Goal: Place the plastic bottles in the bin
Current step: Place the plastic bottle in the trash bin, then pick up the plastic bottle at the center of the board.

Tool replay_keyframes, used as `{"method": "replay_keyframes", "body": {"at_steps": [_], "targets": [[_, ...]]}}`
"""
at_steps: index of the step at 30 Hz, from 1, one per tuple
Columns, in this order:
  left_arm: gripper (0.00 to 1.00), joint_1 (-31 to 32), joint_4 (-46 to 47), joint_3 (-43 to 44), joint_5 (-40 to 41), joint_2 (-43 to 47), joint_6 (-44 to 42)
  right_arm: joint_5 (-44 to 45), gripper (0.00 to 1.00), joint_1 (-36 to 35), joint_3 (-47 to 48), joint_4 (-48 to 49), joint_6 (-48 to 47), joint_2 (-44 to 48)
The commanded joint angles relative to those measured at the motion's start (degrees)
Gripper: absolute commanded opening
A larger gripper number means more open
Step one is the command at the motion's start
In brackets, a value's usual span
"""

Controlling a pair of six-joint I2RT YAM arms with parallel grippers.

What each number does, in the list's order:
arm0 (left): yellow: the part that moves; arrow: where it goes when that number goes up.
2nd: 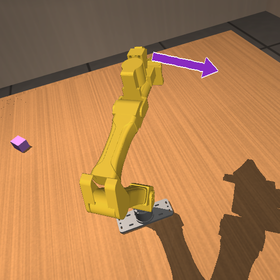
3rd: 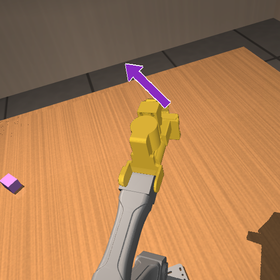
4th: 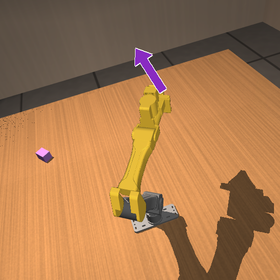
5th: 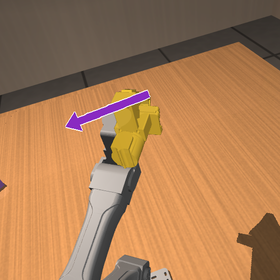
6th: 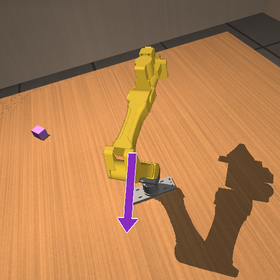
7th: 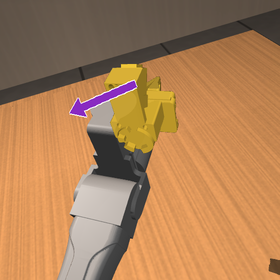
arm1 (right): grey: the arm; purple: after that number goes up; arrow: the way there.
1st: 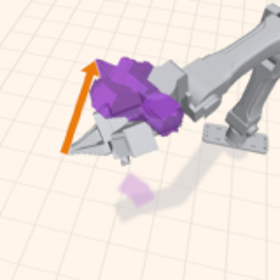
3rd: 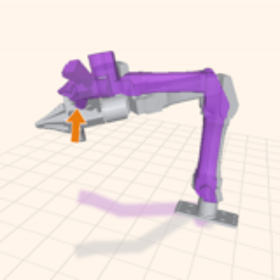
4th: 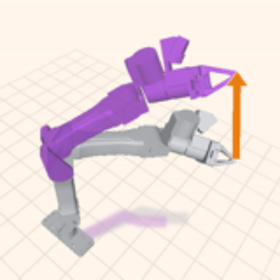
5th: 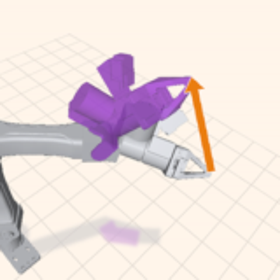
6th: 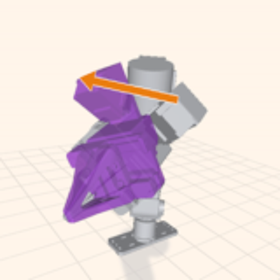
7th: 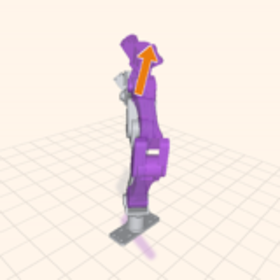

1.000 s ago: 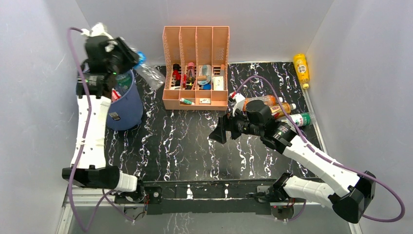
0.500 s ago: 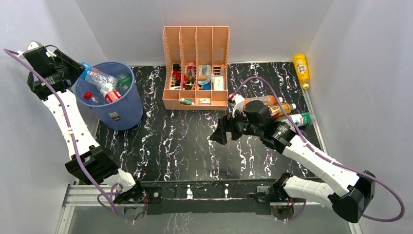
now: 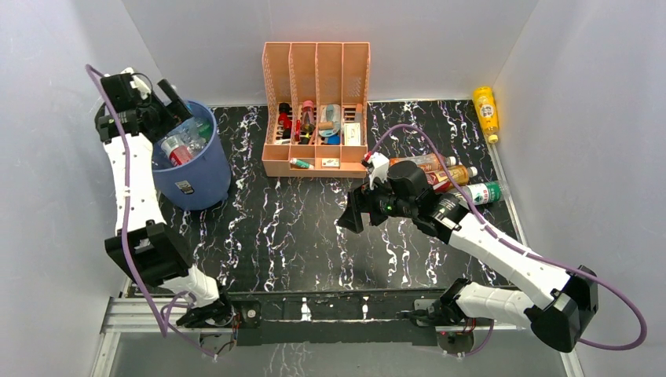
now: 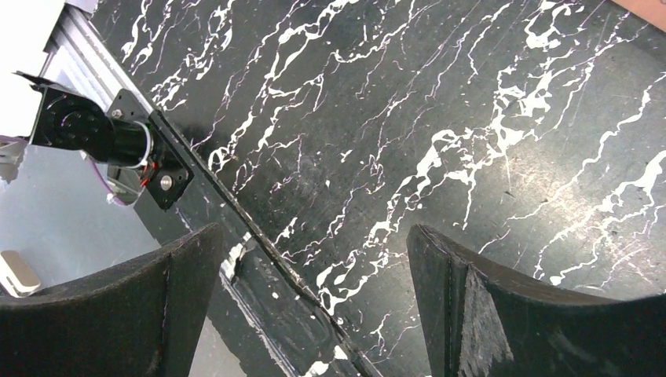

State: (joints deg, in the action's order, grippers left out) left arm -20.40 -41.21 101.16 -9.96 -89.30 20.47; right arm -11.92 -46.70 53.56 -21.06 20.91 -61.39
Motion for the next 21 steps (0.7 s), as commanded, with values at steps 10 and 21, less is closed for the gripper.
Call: {"method": "replay_keyframes", "body": {"at_steps": [10,21], "targets": [[0.98,2.65,-4.64,9.42,-0.87,2.42,-1.62,8.62,0.98,-0.32,4.75,-2.68,-0.21,0.22],[0.98,10.82,-1.15,13.35,-16.94,4.09,2.07,16.65,0.98,5.45,10.42,-8.83,3.88,-2.55]]}}
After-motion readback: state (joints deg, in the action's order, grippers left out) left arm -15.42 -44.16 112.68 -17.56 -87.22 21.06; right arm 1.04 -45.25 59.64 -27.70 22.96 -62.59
